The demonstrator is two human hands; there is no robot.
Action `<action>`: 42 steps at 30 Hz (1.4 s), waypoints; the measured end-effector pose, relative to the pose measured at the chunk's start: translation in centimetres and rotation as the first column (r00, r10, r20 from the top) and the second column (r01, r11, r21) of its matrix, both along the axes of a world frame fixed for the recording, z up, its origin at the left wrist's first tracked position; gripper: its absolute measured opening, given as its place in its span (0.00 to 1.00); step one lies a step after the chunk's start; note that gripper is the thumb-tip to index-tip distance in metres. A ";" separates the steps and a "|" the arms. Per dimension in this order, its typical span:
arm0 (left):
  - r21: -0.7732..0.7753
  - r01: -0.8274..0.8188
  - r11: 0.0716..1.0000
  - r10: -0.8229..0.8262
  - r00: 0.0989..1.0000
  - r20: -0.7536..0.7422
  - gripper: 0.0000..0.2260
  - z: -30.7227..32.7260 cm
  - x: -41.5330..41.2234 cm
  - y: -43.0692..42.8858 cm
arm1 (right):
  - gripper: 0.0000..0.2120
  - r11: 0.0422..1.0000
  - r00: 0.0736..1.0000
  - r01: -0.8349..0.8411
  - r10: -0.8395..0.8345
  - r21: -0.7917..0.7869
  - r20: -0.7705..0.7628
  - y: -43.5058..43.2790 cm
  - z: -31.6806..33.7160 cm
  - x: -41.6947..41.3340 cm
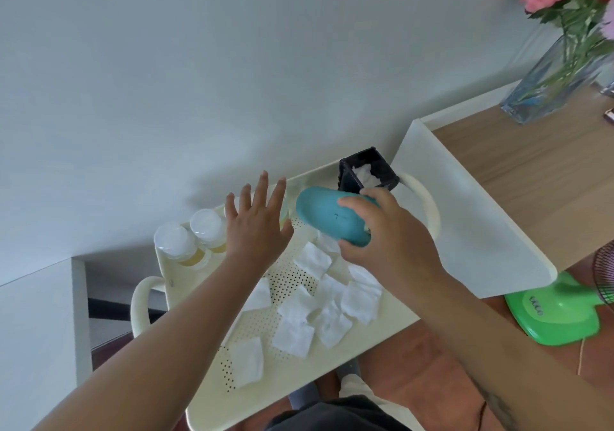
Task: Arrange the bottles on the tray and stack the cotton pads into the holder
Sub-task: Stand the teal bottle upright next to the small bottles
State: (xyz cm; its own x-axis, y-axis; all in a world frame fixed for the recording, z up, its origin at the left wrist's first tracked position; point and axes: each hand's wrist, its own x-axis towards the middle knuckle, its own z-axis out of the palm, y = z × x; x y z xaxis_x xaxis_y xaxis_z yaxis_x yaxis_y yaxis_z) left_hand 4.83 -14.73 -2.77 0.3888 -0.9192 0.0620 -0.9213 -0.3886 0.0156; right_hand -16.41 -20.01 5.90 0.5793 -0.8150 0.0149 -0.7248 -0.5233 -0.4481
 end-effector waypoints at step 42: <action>-0.027 -0.020 0.999 0.016 0.994 -0.109 0.29 0.7 1.3 0.0 | 0.44 0.991 0.923 -0.112 0.132 -0.075 0.362 -4.9 -2.2 8.3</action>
State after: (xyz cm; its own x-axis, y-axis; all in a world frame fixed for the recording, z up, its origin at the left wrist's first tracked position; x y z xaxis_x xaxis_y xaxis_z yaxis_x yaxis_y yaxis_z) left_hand 6.13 -14.77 -2.07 0.4111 -0.9105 0.0440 -0.9063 -0.4031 0.1269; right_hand -8.08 -24.87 3.70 0.6204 -0.7309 0.2846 -0.4448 -0.6267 -0.6398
